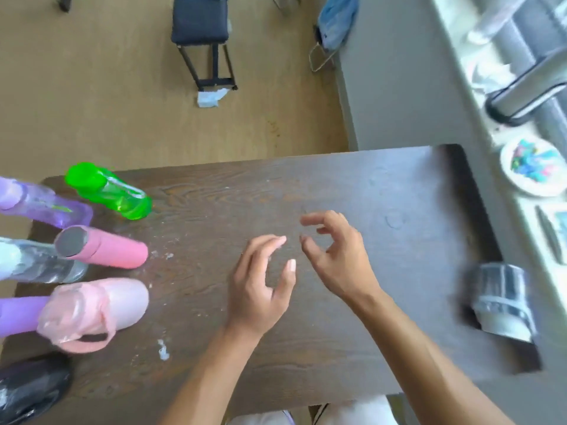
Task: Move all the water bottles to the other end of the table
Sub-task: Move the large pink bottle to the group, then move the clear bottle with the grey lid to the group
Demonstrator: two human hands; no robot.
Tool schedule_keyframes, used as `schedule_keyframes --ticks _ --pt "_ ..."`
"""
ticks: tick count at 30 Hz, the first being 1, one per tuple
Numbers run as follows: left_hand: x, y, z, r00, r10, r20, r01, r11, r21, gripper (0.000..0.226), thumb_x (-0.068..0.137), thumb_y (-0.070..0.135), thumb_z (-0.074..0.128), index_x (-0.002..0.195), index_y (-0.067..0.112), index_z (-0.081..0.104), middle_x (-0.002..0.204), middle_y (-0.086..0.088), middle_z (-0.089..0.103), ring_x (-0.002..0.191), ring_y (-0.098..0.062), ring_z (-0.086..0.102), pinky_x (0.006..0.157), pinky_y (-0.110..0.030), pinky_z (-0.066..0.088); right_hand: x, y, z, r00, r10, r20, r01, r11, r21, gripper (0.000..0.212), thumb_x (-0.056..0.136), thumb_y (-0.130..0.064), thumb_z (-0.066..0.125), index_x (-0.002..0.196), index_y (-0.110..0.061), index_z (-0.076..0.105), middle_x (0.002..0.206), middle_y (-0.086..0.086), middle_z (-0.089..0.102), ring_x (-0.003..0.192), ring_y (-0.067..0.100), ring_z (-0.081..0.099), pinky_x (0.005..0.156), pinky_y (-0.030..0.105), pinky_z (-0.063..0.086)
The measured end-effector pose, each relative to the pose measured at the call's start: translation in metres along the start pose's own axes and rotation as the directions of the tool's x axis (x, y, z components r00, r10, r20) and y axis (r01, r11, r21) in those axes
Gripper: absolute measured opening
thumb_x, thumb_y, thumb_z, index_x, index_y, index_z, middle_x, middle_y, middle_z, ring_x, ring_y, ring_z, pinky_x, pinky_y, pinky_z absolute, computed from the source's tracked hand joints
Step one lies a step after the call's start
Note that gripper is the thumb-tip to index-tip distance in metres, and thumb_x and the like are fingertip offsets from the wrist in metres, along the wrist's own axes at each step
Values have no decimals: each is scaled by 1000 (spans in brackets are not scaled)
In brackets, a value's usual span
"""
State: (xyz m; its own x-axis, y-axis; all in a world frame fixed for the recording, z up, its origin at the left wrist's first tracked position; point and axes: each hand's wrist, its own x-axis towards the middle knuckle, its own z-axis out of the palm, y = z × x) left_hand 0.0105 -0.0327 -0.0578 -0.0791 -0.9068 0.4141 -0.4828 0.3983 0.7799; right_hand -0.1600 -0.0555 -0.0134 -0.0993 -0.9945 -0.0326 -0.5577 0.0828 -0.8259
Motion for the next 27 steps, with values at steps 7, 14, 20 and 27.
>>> schedule_keyframes --ticks 7,14,20,27 --pt "16 78 182 859 310 406 -318 947 -51 34 95 28 68 125 11 70 120 -7 73 101 -28 75 83 -39 62 -54 147 -176 912 306 -275 -386 867 -317 34 90 -19 79 122 -10 71 121 7 70 119 29 60 105 36 45" --pt "-16 133 339 419 184 889 -397 918 -3 70 93 33 70 156 17 45 154 -8 50 133 -35 60 104 -51 56 -100 248 -249 786 557 -267 -613 650 -449 52 89 -29 72 135 -9 62 143 16 57 129 39 55 109 46 43" --pt "-41 127 414 215 4 977 -392 916 82 115 86 35 84 164 37 -1 167 -17 21 141 -46 50 103 -57 53 -123 274 -251 791 563 -241 -608 768 -201 67 85 -26 73 147 -19 50 158 10 36 140 36 48 115 42 43" --pt "-38 107 414 341 252 906 -432 898 -87 109 78 5 82 168 23 22 178 -19 10 156 -45 36 96 -55 62 -124 279 -242 790 531 -307 -579 811 -86 71 82 -13 76 149 -22 56 156 8 40 141 33 46 119 41 39"
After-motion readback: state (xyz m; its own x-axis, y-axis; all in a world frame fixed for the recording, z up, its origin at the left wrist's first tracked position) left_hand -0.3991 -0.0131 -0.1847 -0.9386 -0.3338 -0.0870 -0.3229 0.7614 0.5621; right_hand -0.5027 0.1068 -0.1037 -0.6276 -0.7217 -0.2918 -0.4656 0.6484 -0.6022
